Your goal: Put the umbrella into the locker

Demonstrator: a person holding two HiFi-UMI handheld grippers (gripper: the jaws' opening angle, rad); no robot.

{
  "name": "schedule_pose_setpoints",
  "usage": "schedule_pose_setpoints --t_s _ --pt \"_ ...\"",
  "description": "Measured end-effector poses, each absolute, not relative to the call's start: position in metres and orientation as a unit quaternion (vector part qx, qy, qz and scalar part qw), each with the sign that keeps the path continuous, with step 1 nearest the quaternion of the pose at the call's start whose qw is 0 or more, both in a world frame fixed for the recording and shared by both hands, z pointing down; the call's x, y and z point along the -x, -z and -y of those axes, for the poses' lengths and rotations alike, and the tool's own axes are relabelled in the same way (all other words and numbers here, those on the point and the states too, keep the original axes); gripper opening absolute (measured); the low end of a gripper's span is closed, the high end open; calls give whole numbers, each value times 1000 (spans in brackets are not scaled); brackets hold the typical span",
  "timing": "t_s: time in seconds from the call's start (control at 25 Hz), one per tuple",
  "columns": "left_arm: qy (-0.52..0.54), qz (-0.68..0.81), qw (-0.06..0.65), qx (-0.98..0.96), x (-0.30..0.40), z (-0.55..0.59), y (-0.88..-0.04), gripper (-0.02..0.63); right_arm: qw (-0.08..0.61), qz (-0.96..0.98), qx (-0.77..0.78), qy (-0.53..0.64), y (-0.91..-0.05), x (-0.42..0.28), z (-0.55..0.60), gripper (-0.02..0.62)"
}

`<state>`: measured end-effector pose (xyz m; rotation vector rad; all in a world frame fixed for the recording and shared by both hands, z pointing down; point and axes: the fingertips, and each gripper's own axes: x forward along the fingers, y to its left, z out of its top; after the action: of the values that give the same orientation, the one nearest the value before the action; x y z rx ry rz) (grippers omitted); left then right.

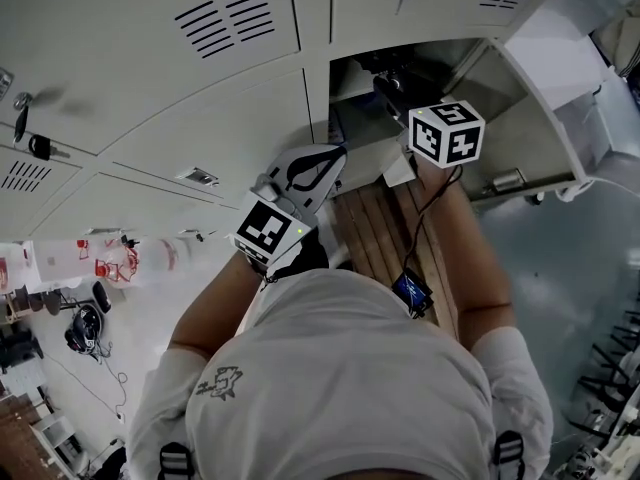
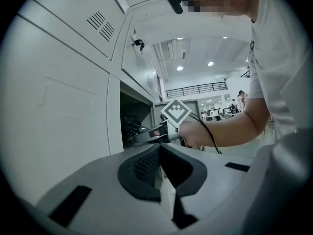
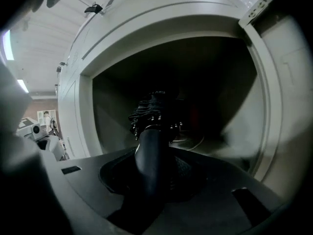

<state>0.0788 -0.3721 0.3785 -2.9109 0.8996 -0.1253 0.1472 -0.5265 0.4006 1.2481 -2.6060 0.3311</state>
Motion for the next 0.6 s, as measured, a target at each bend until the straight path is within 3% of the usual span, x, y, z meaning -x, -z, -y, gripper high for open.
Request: schedule_pose_setpoints --t_s 0.6 --pt "30 -304 33 952 -79 384 -374 11 171 870 -452 -100 -411 -124 604 141"
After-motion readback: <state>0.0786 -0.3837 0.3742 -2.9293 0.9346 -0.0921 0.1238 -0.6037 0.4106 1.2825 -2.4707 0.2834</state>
